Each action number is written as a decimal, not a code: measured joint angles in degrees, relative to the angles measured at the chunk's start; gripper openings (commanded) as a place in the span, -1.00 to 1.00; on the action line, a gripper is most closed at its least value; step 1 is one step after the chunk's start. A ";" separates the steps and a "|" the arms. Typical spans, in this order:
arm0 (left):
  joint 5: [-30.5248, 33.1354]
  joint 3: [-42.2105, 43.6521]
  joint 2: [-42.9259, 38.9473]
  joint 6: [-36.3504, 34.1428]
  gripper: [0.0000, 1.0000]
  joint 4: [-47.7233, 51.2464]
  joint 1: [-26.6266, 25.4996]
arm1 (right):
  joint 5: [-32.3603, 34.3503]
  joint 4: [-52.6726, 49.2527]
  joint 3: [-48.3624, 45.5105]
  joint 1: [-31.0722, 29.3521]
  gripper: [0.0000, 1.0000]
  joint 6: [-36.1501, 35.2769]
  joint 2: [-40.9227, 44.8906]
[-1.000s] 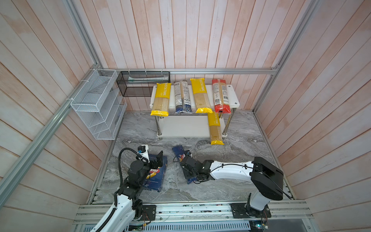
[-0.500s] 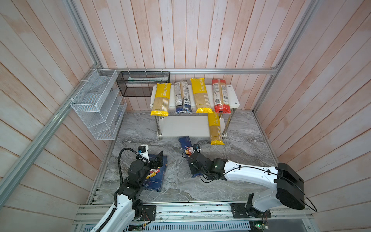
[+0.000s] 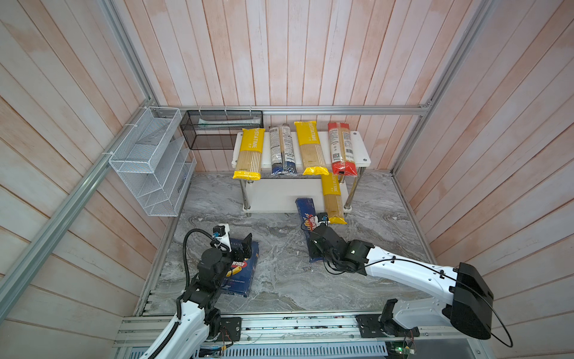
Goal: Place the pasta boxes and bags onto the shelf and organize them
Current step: 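Carry the upright Spaghetti box with the right gripper toward the shelf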
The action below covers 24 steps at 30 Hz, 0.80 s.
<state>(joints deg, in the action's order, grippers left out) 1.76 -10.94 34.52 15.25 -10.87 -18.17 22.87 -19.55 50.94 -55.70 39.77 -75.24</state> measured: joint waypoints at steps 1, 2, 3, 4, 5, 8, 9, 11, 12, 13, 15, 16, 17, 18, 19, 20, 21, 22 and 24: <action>0.00 0.00 0.02 0.00 0.99 -0.02 0.00 | -0.02 -0.07 0.00 0.57 -0.34 -0.42 0.04; 0.00 0.00 0.07 0.00 1.00 0.00 0.02 | -0.09 -0.09 0.00 1.18 -0.34 -0.79 0.09; 0.00 0.00 0.09 0.00 1.00 0.00 0.02 | -0.20 -0.13 0.00 1.86 -0.34 -1.14 0.09; 0.00 0.00 0.09 0.00 0.99 0.00 0.02 | -0.31 -0.20 0.00 2.38 -0.34 -1.46 0.09; 0.00 0.00 0.09 0.00 1.00 -0.02 0.02 | -0.44 -0.24 0.00 3.02 -0.34 -1.97 0.09; 0.00 0.00 0.09 0.00 1.00 -0.02 0.00 | -0.96 -0.26 0.02 4.74 -0.35 -3.13 0.09; 0.00 0.00 0.09 0.00 1.00 -0.02 0.02 | -1.27 -0.26 0.07 5.25 -0.34 -3.56 0.09; 0.00 0.00 0.15 0.00 1.00 -0.02 0.02 | -2.05 -0.22 0.11 6.45 -0.35 -4.33 0.09; 0.00 0.00 0.17 0.00 0.99 0.00 0.02 | -2.58 -0.22 0.15 7.17 -0.34 -4.74 0.07; 0.00 0.00 0.20 0.00 0.99 -0.02 0.00 | -2.97 -0.17 0.20 7.76 -0.35 -5.09 0.02; 0.00 0.00 0.20 0.00 0.99 0.00 0.02 | -3.89 0.17 0.22 9.18 -0.34 -5.77 -0.22; 0.00 0.00 0.20 0.00 0.99 -0.02 0.02 | -4.22 0.26 0.37 9.81 -0.35 -6.10 -0.46; 0.00 0.00 0.20 0.00 0.99 -0.02 0.02 | -4.72 0.24 0.72 10.56 -0.35 -6.56 -0.87; 0.00 0.00 0.20 0.00 1.00 0.00 0.02 | -5.18 0.44 1.09 11.28 -0.35 -7.04 -1.38; 0.00 0.00 0.20 0.00 1.00 -0.02 0.02 | -5.42 0.66 1.53 11.87 -0.35 -7.41 -1.92; 0.00 0.00 0.20 0.00 1.00 0.00 0.02 | -5.64 0.81 2.12 12.48 -0.35 -7.96 -2.60; 0.00 0.00 0.20 0.00 1.00 -0.02 0.02 | -5.86 1.11 2.73 13.03 -0.35 -8.41 -3.32; 0.00 0.00 0.20 0.00 0.99 -0.02 0.02 | -5.99 1.40 3.26 13.44 -0.34 -8.76 -3.91; 0.00 0.00 0.20 0.00 1.00 -0.02 0.02 | -6.23 2.34 4.26 14.16 -0.35 -9.60 -5.05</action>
<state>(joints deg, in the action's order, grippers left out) 1.76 -10.94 34.72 15.25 -10.90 -18.15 16.64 -17.21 55.20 -41.54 30.17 -80.29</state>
